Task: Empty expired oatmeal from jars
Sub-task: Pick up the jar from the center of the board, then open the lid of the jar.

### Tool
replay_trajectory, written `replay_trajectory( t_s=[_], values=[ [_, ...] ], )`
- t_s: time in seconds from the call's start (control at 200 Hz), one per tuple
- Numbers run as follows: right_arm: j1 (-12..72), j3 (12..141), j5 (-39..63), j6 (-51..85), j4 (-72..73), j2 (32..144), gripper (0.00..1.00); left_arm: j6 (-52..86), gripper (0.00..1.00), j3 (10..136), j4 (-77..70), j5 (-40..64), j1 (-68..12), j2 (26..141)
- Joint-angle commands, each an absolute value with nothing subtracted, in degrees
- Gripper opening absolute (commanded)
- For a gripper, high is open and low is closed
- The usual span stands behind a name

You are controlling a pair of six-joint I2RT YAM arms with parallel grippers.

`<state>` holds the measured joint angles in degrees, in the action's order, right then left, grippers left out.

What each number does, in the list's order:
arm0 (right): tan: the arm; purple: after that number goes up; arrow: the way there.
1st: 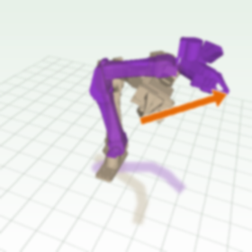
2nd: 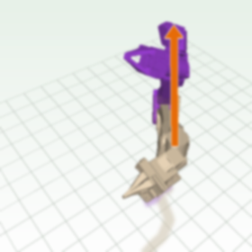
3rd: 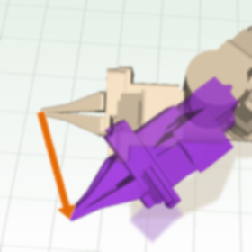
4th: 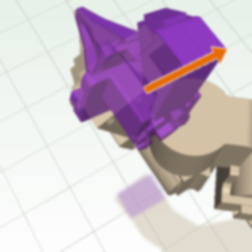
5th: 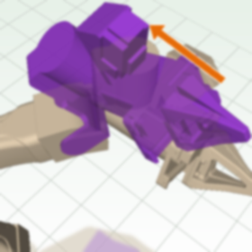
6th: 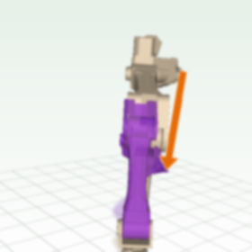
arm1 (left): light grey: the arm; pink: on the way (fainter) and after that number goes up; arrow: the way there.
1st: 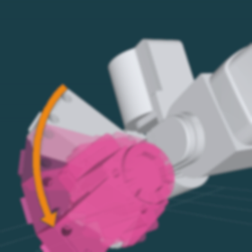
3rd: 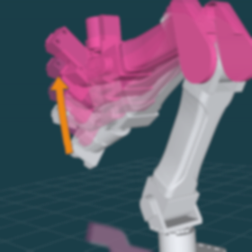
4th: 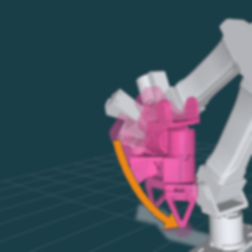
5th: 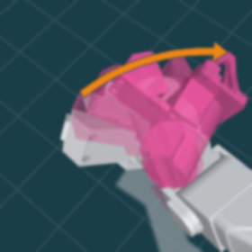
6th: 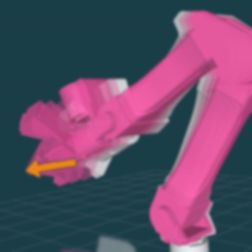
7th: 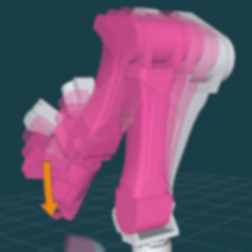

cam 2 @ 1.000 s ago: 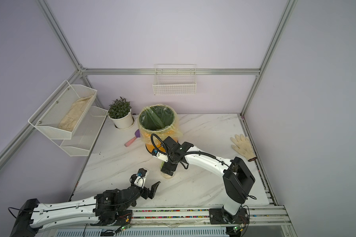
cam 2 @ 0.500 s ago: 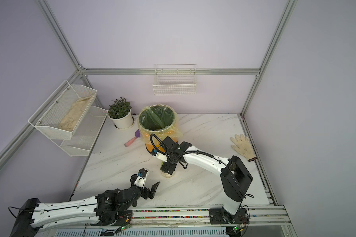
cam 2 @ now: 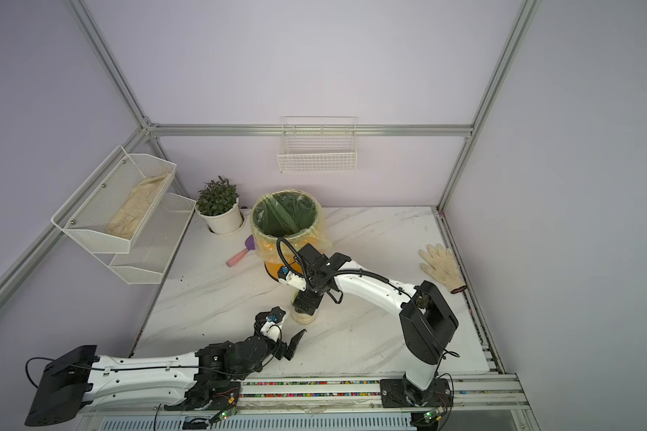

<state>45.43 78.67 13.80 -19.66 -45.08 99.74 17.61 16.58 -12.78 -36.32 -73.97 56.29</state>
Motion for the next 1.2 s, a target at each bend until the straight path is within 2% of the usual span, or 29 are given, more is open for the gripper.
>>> replay_trajectory(
  t_s=[0.0,0.13,0.615,0.785,1.195],
  values=[
    [42.5,80.4,19.3,-18.6,-48.6,100.6,0.43,16.4,1.0,17.4,-22.9,-37.5,-74.1,59.9],
    [40.1,80.6,22.3,-18.5,-49.2,100.1,0.43,14.1,1.0,16.4,-33.4,-38.9,-73.8,65.9],
    [35.7,80.6,29.0,-17.1,-51.8,99.9,0.42,13.6,1.0,17.0,-64.4,-27.2,-65.0,90.8],
    [35.0,80.6,30.5,-16.5,-52.1,100.4,0.42,14.1,1.0,15.1,-75.9,-25.0,-62.9,96.3],
    [33.9,81.3,32.6,-16.2,-53.2,101.4,0.42,13.1,1.0,18.5,-76.6,-20.6,-61.1,103.1]
  ],
)
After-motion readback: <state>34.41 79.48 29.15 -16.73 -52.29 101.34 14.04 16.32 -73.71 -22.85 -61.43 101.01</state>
